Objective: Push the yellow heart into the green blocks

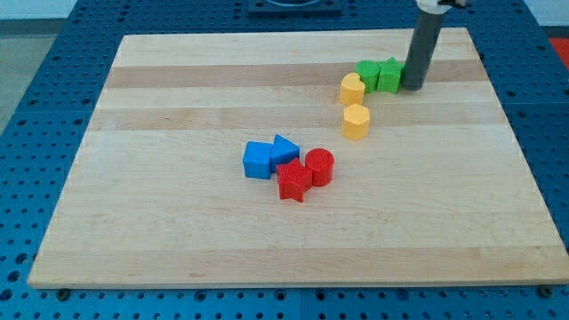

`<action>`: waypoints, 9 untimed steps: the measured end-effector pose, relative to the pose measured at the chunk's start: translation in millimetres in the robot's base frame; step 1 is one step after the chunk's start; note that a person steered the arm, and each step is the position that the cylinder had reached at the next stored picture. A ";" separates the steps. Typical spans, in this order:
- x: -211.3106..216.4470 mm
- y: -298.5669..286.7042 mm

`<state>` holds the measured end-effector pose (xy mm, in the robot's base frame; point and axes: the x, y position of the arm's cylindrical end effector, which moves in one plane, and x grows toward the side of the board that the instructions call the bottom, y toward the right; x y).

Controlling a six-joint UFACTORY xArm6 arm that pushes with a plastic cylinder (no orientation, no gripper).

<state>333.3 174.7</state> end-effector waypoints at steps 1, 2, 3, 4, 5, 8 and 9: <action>75.0 -1.2; 135.4 -11.3; 169.0 -65.9; 154.8 -108.9; 143.8 -128.7; 7.6 -96.3; -15.4 -78.9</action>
<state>317.8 95.8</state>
